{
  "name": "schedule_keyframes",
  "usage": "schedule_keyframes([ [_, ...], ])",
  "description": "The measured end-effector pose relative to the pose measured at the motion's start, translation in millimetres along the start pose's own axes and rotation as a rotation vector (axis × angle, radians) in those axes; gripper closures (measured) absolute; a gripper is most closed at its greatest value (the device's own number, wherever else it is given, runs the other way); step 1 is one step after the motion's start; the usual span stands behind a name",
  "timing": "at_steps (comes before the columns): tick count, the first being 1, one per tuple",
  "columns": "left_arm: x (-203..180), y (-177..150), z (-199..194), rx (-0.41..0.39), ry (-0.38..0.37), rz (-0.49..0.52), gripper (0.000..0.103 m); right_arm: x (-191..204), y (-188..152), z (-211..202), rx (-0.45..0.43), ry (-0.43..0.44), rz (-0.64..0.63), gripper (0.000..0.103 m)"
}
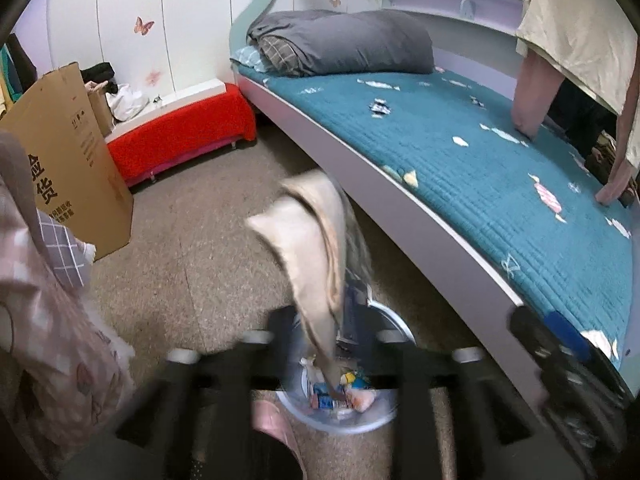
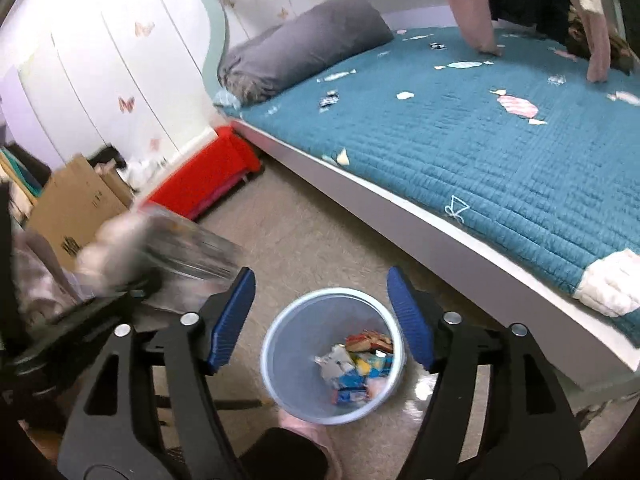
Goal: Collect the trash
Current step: 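Carry cloth and teal scrap over the bucket and open both tools, then move both tools back to the checked table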
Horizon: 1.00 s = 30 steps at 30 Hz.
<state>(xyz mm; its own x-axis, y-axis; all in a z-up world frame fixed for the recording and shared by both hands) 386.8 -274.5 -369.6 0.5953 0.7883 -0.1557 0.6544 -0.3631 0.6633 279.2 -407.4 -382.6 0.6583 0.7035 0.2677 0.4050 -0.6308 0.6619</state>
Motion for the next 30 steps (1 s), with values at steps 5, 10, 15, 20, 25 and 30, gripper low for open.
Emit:
schedule_keyframes([
  [5,7,-4,0,0.039,0.051,-0.021,0.028,-19,0,-4,0.030,-0.007,0.033,0.033],
  [10,0,-11,-33,0.044,0.026,-0.093,0.028,-23,-2,-26,0.049,-0.005,0.015,0.033],
  [15,-17,-3,-98,-0.019,0.056,-0.111,0.027,-8,6,-74,0.020,0.028,-0.082,0.033],
  [20,-37,6,-173,-0.101,0.113,-0.034,0.023,8,19,-136,-0.049,0.075,-0.157,0.030],
  [25,-50,9,-268,-0.218,0.220,0.059,0.018,28,26,-209,-0.116,0.151,-0.214,0.027],
  [30,-48,-1,-339,-0.286,0.264,0.082,0.011,44,22,-268,-0.174,0.206,-0.244,0.025],
])
Point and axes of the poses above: each gripper's, at about its wrist camera, not at the fingertips, and z roughly the way its jaws point, x to its left, y to its top, the point moved 10 cm from there along z, roughly the way its jaws point, and after that the axes turned 14 degrees about -y, right-handed, at the moved point
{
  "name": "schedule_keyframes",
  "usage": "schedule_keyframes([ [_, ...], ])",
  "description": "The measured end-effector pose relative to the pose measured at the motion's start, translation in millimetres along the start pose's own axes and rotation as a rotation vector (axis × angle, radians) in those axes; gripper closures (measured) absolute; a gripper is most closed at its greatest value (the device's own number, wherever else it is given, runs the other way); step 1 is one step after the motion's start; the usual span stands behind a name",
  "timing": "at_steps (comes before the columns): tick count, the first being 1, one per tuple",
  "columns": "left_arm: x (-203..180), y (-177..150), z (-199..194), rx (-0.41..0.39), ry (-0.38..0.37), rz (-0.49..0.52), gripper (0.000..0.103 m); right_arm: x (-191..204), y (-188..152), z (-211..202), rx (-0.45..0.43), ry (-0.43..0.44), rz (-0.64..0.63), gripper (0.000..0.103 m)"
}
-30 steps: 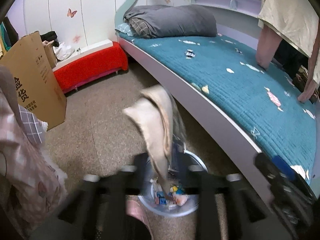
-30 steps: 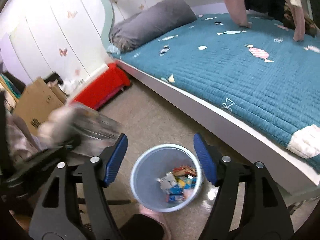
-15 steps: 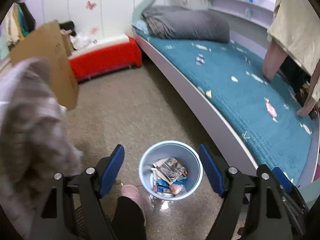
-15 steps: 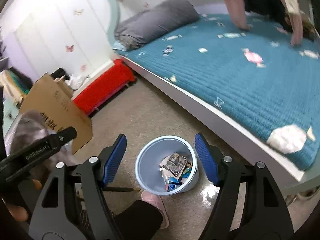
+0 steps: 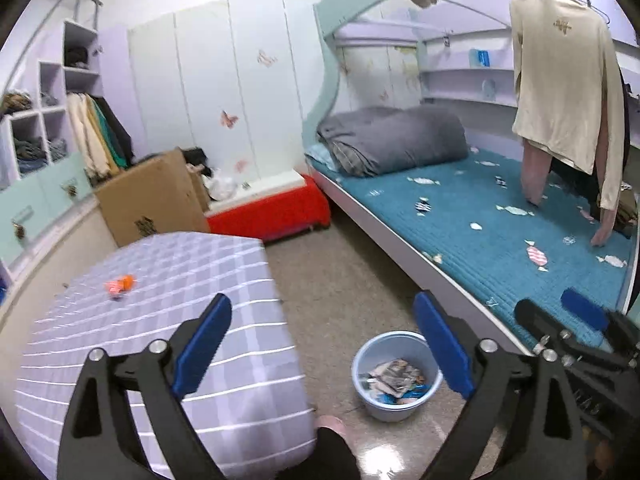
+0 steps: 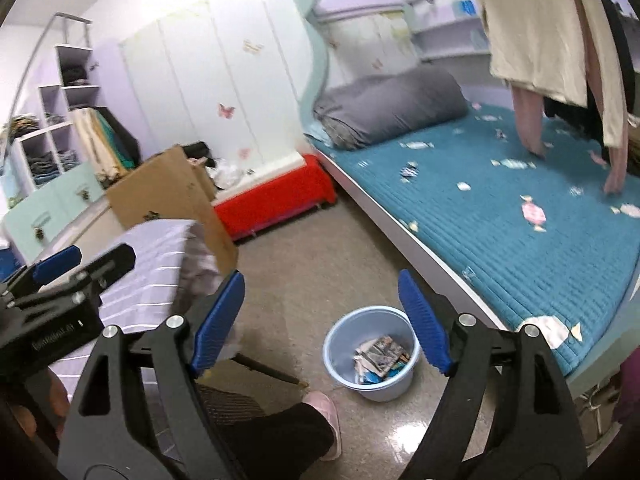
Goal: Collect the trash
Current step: 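Move both tools back to the checked table, then grasp the red wrapper with the left tool while the right tool grasps the orange cup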
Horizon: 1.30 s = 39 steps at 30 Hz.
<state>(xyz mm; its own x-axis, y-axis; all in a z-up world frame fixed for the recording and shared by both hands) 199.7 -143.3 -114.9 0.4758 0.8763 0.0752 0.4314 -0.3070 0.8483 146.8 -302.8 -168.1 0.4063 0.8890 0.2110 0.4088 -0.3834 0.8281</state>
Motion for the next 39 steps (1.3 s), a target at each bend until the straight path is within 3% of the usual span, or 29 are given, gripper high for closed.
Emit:
schedule_keyframes([
  [7,21,-5,-67,-0.009,0.099,0.036,0.010,33,11,-66,-0.083,0.040,-0.065,0.021],
  [12,33,4,-112,-0.068,0.139,0.017,0.009,49,18,-102,-0.135,0.061,-0.111,0.018],
  [21,43,11,-150,-0.138,0.123,-0.047,0.009,67,27,-133,-0.190,0.099,-0.146,0.015],
  [28,81,3,-137,-0.108,0.131,-0.069,0.009,110,28,-109,-0.157,0.160,-0.175,0.015],
  [31,124,-3,-120,-0.065,0.151,-0.084,0.009,152,26,-81,-0.131,0.196,-0.224,0.015],
  [39,279,-28,-24,0.083,-0.006,-0.325,0.009,299,7,25,0.043,0.297,-0.387,0.015],
])
Point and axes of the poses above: each gripper's, at about its wrist camera, not at the fingertips, and z roughly the way its jaws point, x to its left, y to its top, the point moved 10 cm from there along z, roughly the way its jaws point, and after that the axes turned 14 degrees about -y, right-handed, at the moved point
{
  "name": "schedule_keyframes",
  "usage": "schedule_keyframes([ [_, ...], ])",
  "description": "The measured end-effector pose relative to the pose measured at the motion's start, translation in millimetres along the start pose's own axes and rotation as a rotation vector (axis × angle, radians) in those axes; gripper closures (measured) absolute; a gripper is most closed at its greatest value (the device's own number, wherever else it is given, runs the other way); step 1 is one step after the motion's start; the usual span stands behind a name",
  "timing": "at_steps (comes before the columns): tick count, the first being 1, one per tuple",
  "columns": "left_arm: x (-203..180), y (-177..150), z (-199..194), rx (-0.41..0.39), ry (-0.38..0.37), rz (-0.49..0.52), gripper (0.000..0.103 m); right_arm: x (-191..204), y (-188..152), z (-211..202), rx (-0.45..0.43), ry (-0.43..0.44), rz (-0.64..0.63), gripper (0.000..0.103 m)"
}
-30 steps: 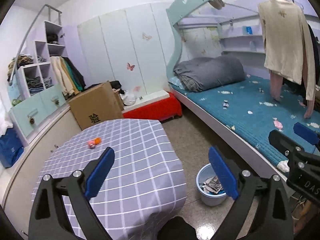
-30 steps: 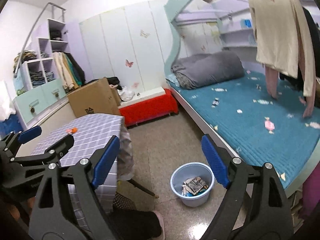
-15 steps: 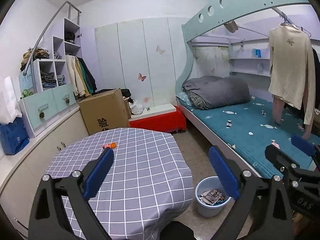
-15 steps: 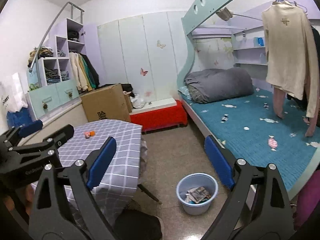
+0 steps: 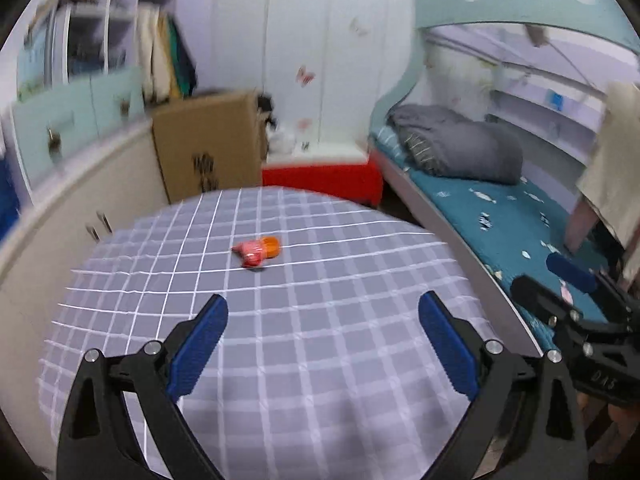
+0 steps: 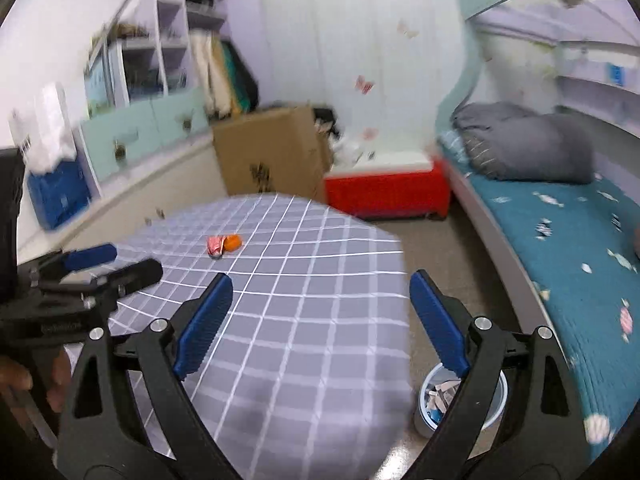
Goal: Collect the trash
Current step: 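Grasp the red wrapper with the left tool while the right tool grasps the orange cup, then carry wrapper and cup to the bucket and open both tools over it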
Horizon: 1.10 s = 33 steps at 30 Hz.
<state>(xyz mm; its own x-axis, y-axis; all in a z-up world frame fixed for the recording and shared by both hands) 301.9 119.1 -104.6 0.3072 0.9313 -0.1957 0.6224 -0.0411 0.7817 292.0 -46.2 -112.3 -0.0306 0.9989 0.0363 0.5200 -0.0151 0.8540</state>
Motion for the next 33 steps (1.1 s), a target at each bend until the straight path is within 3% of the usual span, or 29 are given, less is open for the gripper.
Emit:
schedule_keyframes([
  [5,58,14,53,0.074,-0.007,-0.063,0.009,43,11,74,0.108,0.035,-0.075,0.015],
  [7,73,18,78,0.117,-0.044,-0.098,0.025,56,13,102,0.150,0.032,-0.113,0.015],
  [8,78,19,89,0.138,-0.063,-0.118,0.041,61,15,113,0.171,0.034,-0.120,0.015],
  [11,97,15,121,0.197,-0.105,-0.189,0.049,75,16,140,0.217,0.036,-0.161,0.015],
  [13,100,13,129,0.204,-0.103,-0.182,0.063,87,18,153,0.227,0.028,-0.215,0.015],
  [14,102,12,132,0.207,-0.105,-0.174,0.085,91,17,156,0.238,0.037,-0.231,0.015],
  [15,103,12,132,0.203,-0.121,-0.182,0.093,98,16,161,0.251,0.062,-0.246,0.015],
  [17,108,13,128,0.194,-0.135,-0.204,0.094,115,15,167,0.266,0.088,-0.278,0.015],
  [21,132,14,105,0.158,-0.039,-0.167,0.095,141,19,181,0.271,0.104,-0.343,0.015],
  [24,148,15,93,0.140,-0.018,-0.189,0.095,161,21,192,0.266,0.101,-0.409,0.015],
  [25,154,15,91,0.136,-0.004,-0.195,0.095,165,20,195,0.270,0.092,-0.426,0.019],
  [26,158,16,91,0.138,0.000,-0.201,0.095,167,19,201,0.280,0.087,-0.434,0.032],
  [27,160,16,90,0.140,-0.003,-0.210,0.095,170,15,208,0.311,0.092,-0.439,0.058],
  [28,161,17,92,0.143,-0.005,-0.214,0.095,171,11,212,0.338,0.096,-0.441,0.070],
  [33,137,17,88,0.148,-0.024,-0.185,0.095,157,10,196,0.305,0.122,-0.413,0.073],
])
Point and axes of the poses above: each gripper's, at about its wrist camera, not at the fingertips, and z roughly the way its jaws point, x to its left, y to its top, the point moved 10 cm from there along z, roughly the way its jaws point, and after that the axes turned 14 degrees about -y, right-handed, at the moved point
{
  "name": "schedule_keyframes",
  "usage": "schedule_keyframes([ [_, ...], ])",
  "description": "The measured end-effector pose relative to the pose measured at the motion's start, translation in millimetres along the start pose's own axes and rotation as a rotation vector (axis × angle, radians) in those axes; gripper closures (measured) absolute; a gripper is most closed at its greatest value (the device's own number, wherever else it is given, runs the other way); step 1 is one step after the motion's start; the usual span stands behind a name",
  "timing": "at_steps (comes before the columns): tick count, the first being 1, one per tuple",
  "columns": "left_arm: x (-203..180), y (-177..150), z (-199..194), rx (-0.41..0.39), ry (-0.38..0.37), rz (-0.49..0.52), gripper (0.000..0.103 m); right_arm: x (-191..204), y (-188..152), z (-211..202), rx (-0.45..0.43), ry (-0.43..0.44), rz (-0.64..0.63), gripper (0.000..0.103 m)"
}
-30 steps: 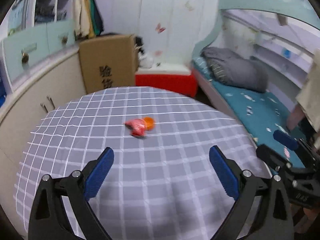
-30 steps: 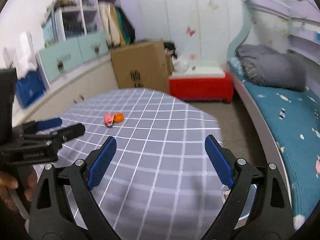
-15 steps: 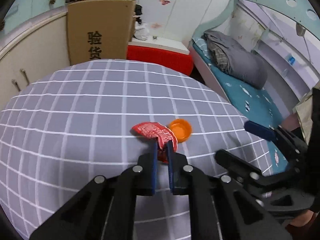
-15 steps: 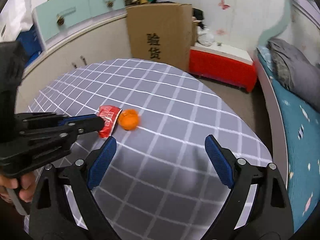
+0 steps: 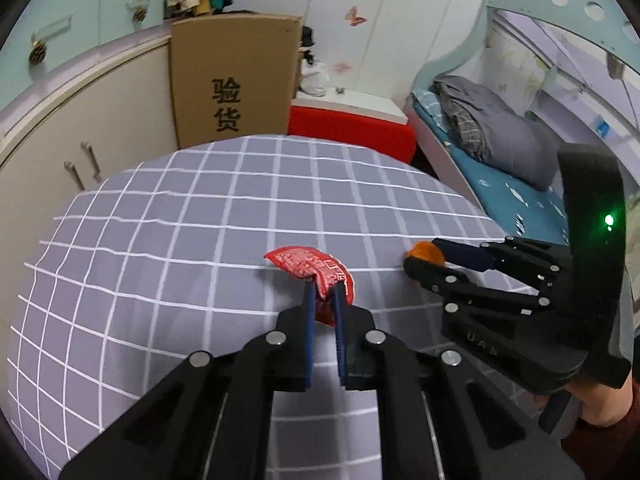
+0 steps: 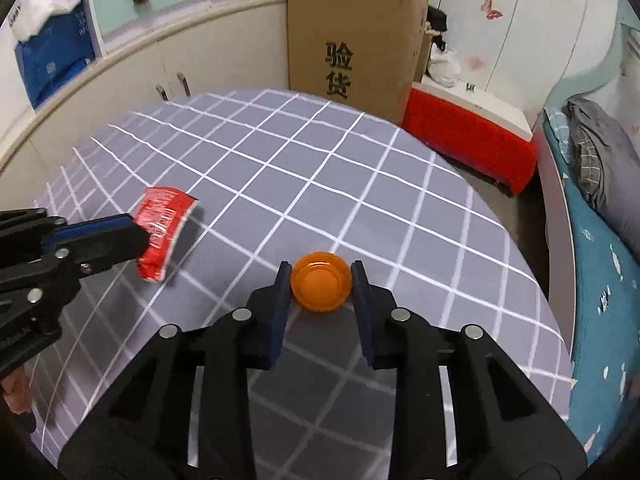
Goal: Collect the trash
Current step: 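Carry wrapper and cup to the bucket and open both tools over it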
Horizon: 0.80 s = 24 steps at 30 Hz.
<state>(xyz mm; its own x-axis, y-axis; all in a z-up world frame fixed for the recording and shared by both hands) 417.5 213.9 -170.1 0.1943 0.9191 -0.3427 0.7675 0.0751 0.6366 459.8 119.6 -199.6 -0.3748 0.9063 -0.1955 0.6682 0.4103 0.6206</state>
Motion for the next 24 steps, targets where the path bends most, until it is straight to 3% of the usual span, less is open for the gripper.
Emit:
schedule_keyframes([
  [5,-65,-3,-2,-0.008,-0.063,0.074,0.095,-54,-32,-55,-0.085,0.007,0.118,0.073],
  [14,-269,-54,41,0.079,-0.336,0.215,0.095,-191,-150,-139,-0.146,-0.098,0.346,0.073],
  [19,-346,-102,78,0.170,-0.367,0.291,0.095,-251,-226,-143,-0.113,-0.165,0.462,0.073],
  [24,-396,-148,122,0.266,-0.390,0.321,0.094,-291,-292,-122,-0.038,-0.181,0.581,0.073],
])
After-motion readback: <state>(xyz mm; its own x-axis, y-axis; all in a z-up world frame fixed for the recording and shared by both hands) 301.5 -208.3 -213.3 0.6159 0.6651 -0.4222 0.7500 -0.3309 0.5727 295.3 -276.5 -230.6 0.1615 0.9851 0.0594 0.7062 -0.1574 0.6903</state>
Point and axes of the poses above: each gripper's, at about its wrist camera, not at the fingertips, and z roughly the way its jaws point, x to its left, y to its top, the point moved 10 cm from there along z, roughly the way its jaws point, and after that the axes turned 14 degrees about -y, right-handed, at the moved point
